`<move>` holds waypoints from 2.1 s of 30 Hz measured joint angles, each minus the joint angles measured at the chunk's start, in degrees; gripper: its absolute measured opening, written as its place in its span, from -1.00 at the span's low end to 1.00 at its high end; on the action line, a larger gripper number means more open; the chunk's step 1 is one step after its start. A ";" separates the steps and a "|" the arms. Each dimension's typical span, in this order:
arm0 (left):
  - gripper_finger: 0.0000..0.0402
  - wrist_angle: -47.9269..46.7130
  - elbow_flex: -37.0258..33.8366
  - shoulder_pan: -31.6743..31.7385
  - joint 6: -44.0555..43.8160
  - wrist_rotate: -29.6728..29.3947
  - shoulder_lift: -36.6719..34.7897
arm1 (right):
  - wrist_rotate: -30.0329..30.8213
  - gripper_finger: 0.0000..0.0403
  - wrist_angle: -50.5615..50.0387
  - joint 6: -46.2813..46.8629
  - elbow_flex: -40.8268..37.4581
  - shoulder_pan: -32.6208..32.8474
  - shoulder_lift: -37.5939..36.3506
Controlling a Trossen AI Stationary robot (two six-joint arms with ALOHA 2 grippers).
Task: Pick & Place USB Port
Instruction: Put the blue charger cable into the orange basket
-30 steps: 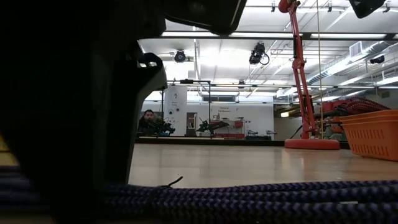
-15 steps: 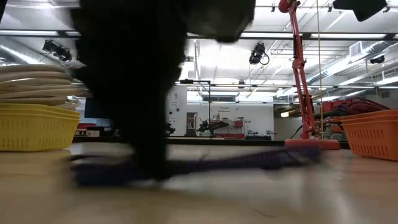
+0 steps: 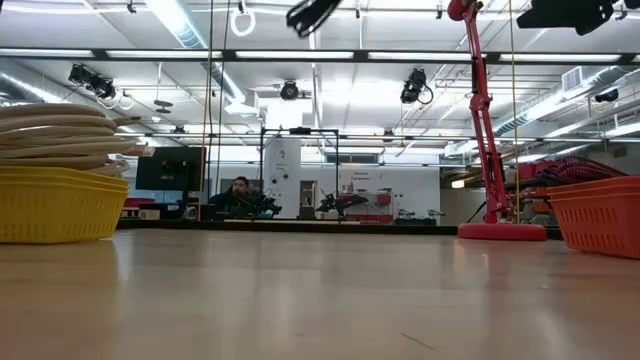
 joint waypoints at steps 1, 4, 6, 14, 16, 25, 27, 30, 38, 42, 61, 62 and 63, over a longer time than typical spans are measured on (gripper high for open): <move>-0.87 0.33 -0.02 -0.08 0.05 -2.46 -0.30 | 0.94 -0.06 0.98 -0.31 0.00 0.00 0.00; -0.87 3.52 -0.04 0.46 2.59 -6.87 -0.89 | 3.30 -0.06 4.98 -3.61 0.00 -0.02 0.00; -0.87 6.74 -0.04 1.43 5.26 -7.29 -0.95 | 4.10 -0.06 10.02 -8.00 0.00 -0.14 0.00; -0.87 25.57 -0.09 5.43 24.29 -2.71 0.29 | -2.55 -0.06 28.40 -25.29 0.00 -3.36 0.00; -0.87 31.17 -0.09 6.31 30.14 0.53 0.29 | -3.87 -0.06 29.60 -26.67 0.00 -4.25 0.00; -0.87 47.84 -0.02 11.27 44.75 15.51 0.29 | -10.37 -0.06 34.64 -29.56 0.00 -7.09 0.00; -0.87 48.91 -0.02 12.18 45.09 17.34 0.29 | -11.19 -0.06 35.69 -30.74 0.00 -7.53 0.00; -0.87 49.84 -0.02 13.29 45.08 19.13 0.29 | -11.25 -0.06 37.01 -32.20 0.00 -8.05 0.00; -0.87 50.79 -0.02 14.11 45.09 23.97 0.29 | -11.83 -0.21 38.02 -34.49 0.00 -9.78 0.00; -0.87 51.58 -0.02 14.11 45.05 26.01 0.29 | -12.34 -0.42 38.43 -34.75 0.00 -11.43 0.02; -0.38 51.79 0.02 14.51 43.73 24.57 0.29 | -9.05 -0.93 36.96 -36.05 0.00 -12.41 -0.22; -0.35 51.74 0.02 14.51 43.74 24.46 0.29 | -8.25 -0.93 36.47 -36.04 0.00 -12.41 -0.39; -0.32 51.58 0.04 14.51 44.12 24.14 0.29 | -7.41 -0.93 35.84 -36.02 0.00 -12.41 -0.63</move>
